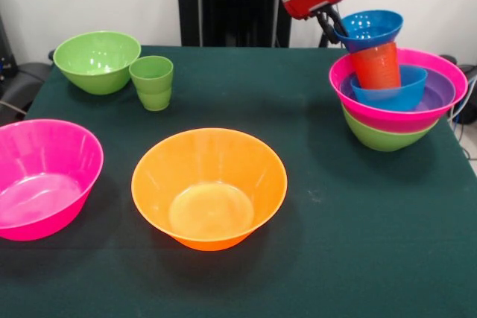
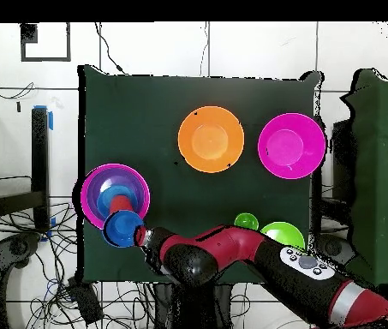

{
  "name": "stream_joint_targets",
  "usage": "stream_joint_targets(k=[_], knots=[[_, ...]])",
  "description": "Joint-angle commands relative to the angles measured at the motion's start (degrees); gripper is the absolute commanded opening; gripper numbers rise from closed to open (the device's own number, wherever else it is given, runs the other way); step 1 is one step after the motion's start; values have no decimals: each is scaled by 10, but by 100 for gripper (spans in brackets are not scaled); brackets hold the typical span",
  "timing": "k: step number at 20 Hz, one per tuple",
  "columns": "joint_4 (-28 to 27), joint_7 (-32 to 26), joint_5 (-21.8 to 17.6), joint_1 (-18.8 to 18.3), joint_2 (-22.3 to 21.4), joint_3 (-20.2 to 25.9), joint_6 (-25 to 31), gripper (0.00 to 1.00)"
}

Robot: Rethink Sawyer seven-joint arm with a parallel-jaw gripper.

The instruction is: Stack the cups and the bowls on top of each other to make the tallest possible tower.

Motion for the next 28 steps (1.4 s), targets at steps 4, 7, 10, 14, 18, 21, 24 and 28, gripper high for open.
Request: stream_joint_targets(k=[4, 7, 10, 14, 18, 21, 24, 28], knots=[[1, 18, 36, -4, -59, 33, 25, 0], [18, 21, 60, -12, -83, 56, 37, 0], [25, 17, 78, -19, -95, 72, 50, 0], [43, 16, 101, -28, -116, 92, 57, 0], [51, 21, 111, -24, -120, 97, 47, 0], [56, 25, 111, -16, -115, 92, 32, 0], [55, 27, 103, -10, -101, 81, 18, 0], [55, 32, 98, 1, -85, 71, 3, 0]])
